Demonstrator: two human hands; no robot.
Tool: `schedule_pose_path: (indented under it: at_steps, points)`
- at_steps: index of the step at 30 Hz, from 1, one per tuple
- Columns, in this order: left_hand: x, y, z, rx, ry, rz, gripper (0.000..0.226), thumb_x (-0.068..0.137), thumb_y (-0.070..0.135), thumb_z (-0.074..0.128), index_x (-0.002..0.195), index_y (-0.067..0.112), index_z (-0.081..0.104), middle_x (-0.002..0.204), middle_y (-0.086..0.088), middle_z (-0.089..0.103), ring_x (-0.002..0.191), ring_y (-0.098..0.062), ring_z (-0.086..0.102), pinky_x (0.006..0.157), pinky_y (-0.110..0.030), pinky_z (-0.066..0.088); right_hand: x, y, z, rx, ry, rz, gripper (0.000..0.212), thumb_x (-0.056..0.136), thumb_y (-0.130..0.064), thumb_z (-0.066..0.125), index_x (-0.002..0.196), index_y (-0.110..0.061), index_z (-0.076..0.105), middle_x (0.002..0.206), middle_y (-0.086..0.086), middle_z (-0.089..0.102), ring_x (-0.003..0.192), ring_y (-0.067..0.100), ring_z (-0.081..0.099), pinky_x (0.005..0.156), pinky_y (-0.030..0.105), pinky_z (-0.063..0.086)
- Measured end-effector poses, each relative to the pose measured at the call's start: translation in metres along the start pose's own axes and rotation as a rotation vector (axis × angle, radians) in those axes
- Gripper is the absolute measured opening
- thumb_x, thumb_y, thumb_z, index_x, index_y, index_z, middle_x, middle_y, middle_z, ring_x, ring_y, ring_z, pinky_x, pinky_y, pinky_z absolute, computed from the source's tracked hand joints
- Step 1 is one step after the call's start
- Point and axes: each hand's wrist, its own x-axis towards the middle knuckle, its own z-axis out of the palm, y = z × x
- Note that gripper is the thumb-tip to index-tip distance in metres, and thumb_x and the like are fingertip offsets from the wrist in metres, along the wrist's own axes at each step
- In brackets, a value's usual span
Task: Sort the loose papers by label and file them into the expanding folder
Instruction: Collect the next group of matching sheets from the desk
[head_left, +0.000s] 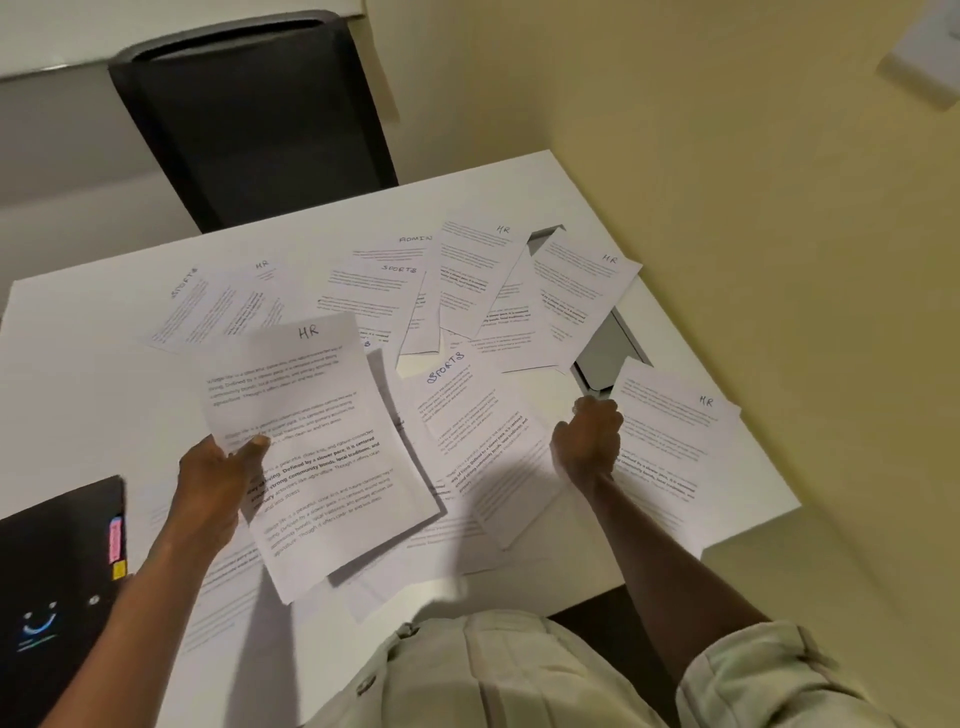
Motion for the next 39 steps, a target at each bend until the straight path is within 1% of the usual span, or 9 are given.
schedule_pose_path:
  at_steps: [3,4,7,11,20,24,27,32,39]
  points:
    - [0.001,0.008,0.032,0.029,-0.059,0.031,0.022,0.096,0.01,0.064,0.116,0.001,0.065,0.108,-0.028,0.067,0.068,-0.036,0.058,0.084,-0.056,0.054,0.014,0.036,-0.015,-0.008,0.063,0.251,0.044,0.082,-0.025,0.061,0.118,-0.003,0.048,0.119,0.021,0.048,0.106,0.034,0.048,0.08,0.04,0.049]
    - [0.001,0.012,0.041,0.039,-0.084,0.045,0.018,0.096,0.011,0.064,0.111,0.001,0.066,0.1,-0.031,0.065,0.065,-0.041,0.054,0.08,-0.06,0.054,0.016,0.048,-0.021,0.01,0.071,0.332,0.047,0.081,-0.026,0.062,0.118,-0.001,0.046,0.121,0.023,0.047,0.108,0.036,0.047,0.082,0.042,0.048]
    - [0.003,0.018,0.063,0.037,-0.137,0.06,0.02,0.096,0.013,0.064,0.112,0.002,0.067,0.091,-0.028,0.067,0.063,-0.018,0.062,0.071,-0.048,0.056,0.021,0.083,-0.032,0.077,0.09,0.575,0.062,0.078,-0.033,0.07,0.122,0.001,0.042,0.127,0.027,0.043,0.115,0.041,0.044,0.09,0.046,0.045]
    - [0.001,0.027,0.088,0.0,-0.185,0.083,0.013,0.094,0.011,0.066,0.104,0.019,0.069,0.097,0.003,0.072,0.088,-0.018,0.069,0.086,-0.036,0.052,0.03,0.115,-0.044,0.167,-0.001,0.839,0.088,0.068,-0.045,0.08,0.131,0.002,0.037,0.13,0.025,0.041,0.118,0.038,0.043,0.094,0.046,0.043]
    - [-0.003,0.027,0.109,0.003,-0.208,0.065,0.014,0.094,0.011,0.066,0.101,0.022,0.069,0.098,0.005,0.072,0.092,-0.019,0.069,0.089,-0.038,0.051,0.037,0.134,-0.057,0.204,-0.129,0.829,0.092,0.063,-0.046,0.087,0.126,0.001,0.039,0.127,0.024,0.047,0.118,0.038,0.046,0.093,0.05,0.044]
    - [-0.002,0.026,0.108,0.015,-0.208,0.065,0.014,0.094,0.011,0.066,0.102,0.022,0.069,0.098,0.005,0.073,0.093,-0.02,0.07,0.089,-0.039,0.053,0.038,0.134,-0.055,0.287,-0.072,0.85,0.065,0.066,-0.026,0.086,0.116,0.001,0.054,0.118,0.021,0.059,0.11,0.039,0.056,0.091,0.049,0.049]
    - [0.001,0.025,0.104,0.03,-0.192,0.064,0.015,0.094,0.013,0.067,0.107,0.02,0.069,0.099,0.004,0.073,0.095,-0.023,0.07,0.089,-0.042,0.054,0.03,0.127,-0.057,0.371,0.057,0.802,0.029,0.075,-0.004,0.072,0.101,0.001,0.063,0.105,0.022,0.067,0.096,0.04,0.066,0.08,0.044,0.055]
    - [0.007,0.022,0.097,0.032,-0.129,0.091,0.021,0.096,0.018,0.065,0.117,0.021,0.066,0.107,-0.001,0.071,0.098,-0.029,0.067,0.091,-0.048,0.053,0.011,0.091,-0.09,0.334,0.393,0.403,0.013,0.086,-0.004,0.055,0.096,-0.002,0.063,0.1,0.023,0.069,0.093,0.045,0.065,0.072,0.043,0.05]
    - [0.005,0.032,0.099,-0.015,-0.084,0.164,0.019,0.098,0.014,0.061,0.117,0.018,0.064,0.096,-0.003,0.068,0.077,-0.02,0.063,0.063,-0.027,0.051,-0.002,0.013,-0.174,0.255,0.458,-0.049,0.006,0.093,-0.016,0.057,0.089,-0.013,0.061,0.084,0.009,0.07,0.073,0.035,0.062,0.063,0.029,0.041]
